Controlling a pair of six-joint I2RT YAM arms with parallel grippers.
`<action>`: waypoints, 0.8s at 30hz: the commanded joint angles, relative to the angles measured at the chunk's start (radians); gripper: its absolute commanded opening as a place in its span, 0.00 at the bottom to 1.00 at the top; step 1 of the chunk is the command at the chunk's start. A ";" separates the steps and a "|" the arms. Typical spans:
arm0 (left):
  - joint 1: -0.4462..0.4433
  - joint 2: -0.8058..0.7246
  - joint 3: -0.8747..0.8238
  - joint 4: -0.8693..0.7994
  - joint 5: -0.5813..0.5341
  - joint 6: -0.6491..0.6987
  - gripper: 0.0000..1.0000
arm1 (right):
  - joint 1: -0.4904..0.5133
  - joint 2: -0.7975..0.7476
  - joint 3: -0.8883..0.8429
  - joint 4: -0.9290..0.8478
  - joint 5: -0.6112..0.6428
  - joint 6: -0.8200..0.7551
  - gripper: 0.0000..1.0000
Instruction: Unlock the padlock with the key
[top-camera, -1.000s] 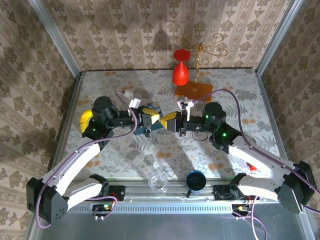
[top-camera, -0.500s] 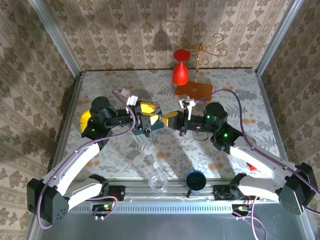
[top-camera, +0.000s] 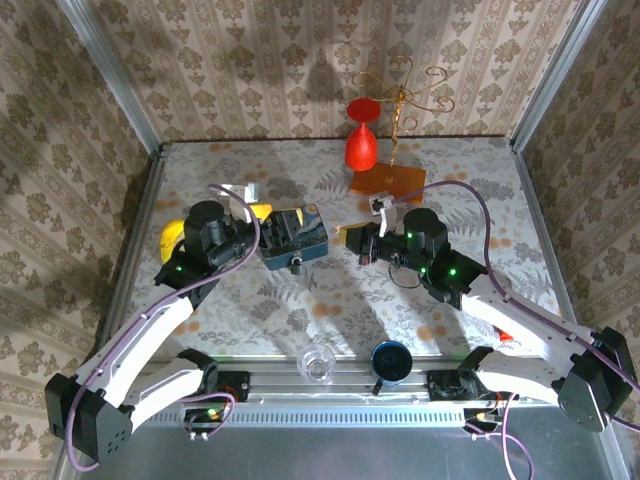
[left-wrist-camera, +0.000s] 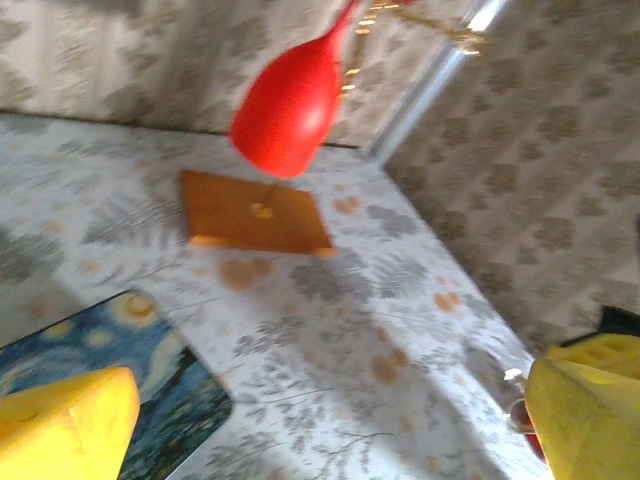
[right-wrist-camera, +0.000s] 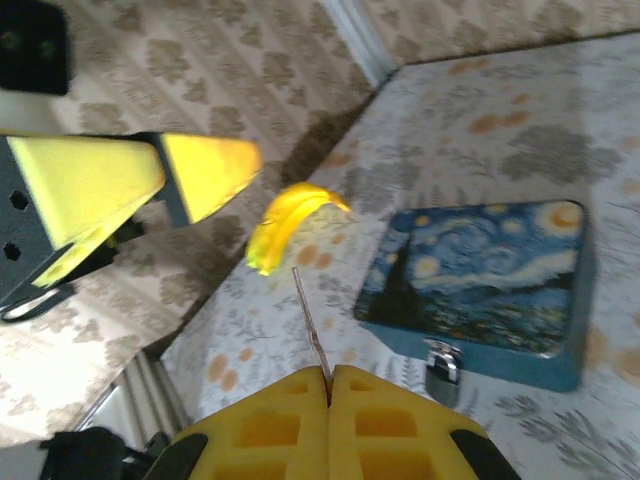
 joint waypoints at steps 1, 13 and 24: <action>-0.049 0.011 -0.026 -0.079 -0.220 -0.070 1.00 | -0.013 -0.014 -0.033 -0.076 0.128 0.082 0.00; -0.313 0.269 -0.025 -0.252 -0.674 -0.246 0.97 | -0.032 0.031 -0.118 -0.127 0.128 0.170 0.00; -0.343 0.508 0.028 -0.281 -0.688 -0.257 0.87 | -0.054 0.003 -0.209 -0.147 0.176 0.220 0.00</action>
